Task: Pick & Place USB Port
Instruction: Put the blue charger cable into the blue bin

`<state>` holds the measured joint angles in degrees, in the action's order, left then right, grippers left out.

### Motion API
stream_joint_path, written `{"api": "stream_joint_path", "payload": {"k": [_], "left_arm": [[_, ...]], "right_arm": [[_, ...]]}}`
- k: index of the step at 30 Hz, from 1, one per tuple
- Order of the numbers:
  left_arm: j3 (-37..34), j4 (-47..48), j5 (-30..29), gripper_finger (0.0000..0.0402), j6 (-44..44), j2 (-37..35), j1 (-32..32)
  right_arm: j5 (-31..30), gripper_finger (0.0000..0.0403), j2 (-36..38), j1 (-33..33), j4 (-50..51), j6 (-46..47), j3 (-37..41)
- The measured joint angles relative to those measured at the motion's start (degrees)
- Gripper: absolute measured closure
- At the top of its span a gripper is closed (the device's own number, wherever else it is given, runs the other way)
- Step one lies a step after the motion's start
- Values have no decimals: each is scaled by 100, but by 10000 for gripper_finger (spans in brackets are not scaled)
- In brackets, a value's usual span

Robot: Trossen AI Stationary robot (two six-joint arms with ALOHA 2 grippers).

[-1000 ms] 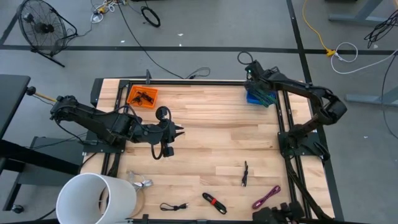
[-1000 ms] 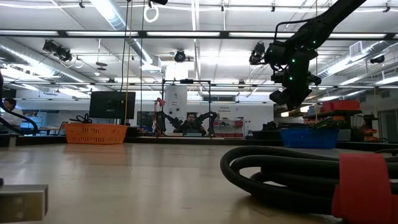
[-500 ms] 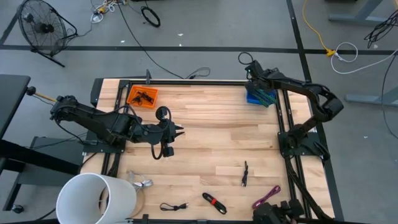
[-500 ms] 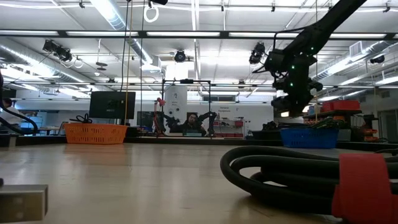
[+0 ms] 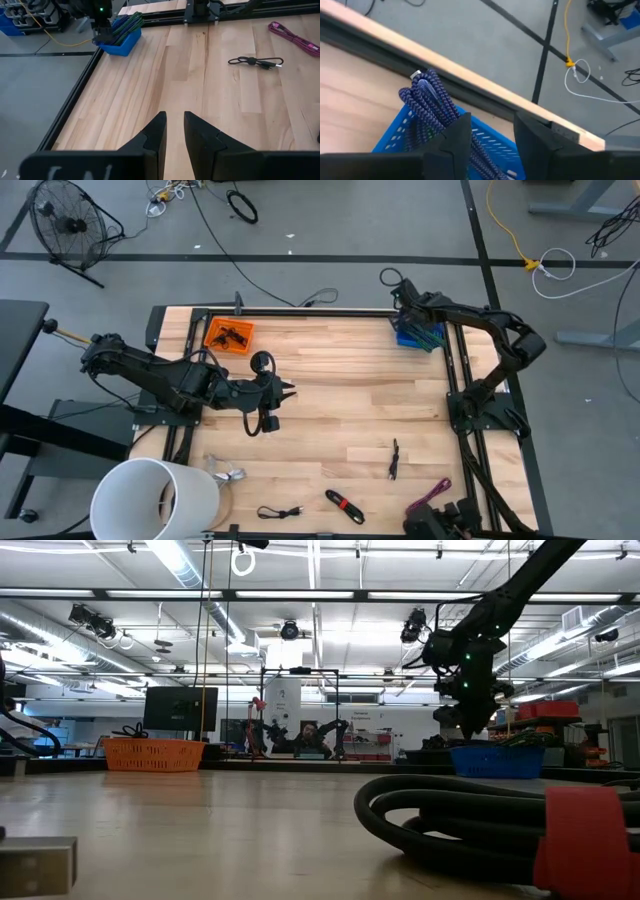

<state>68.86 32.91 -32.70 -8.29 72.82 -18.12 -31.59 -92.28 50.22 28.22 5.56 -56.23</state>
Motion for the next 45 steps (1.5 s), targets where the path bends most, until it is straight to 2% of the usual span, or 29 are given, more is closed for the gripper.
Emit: {"api": "stream_joint_path", "payload": {"k": [13, 26, 33, 45], "left_arm": [[0, -2, 0, 330, 0, 0, 0], [0, -7, 1, 330, -4, 0, -1], [0, -4, 1, 330, -4, 0, -1], [0, -4, -1, 330, 0, 0, -1]], "right_arm": [[265, 255, -16, -7, 309, -198, 0], [569, 255, -10, -118, 440, -22, 0], [118, 255, -3, -120, 372, -2, 0], [567, 255, 52, -121, 183, -60, 0]]}}
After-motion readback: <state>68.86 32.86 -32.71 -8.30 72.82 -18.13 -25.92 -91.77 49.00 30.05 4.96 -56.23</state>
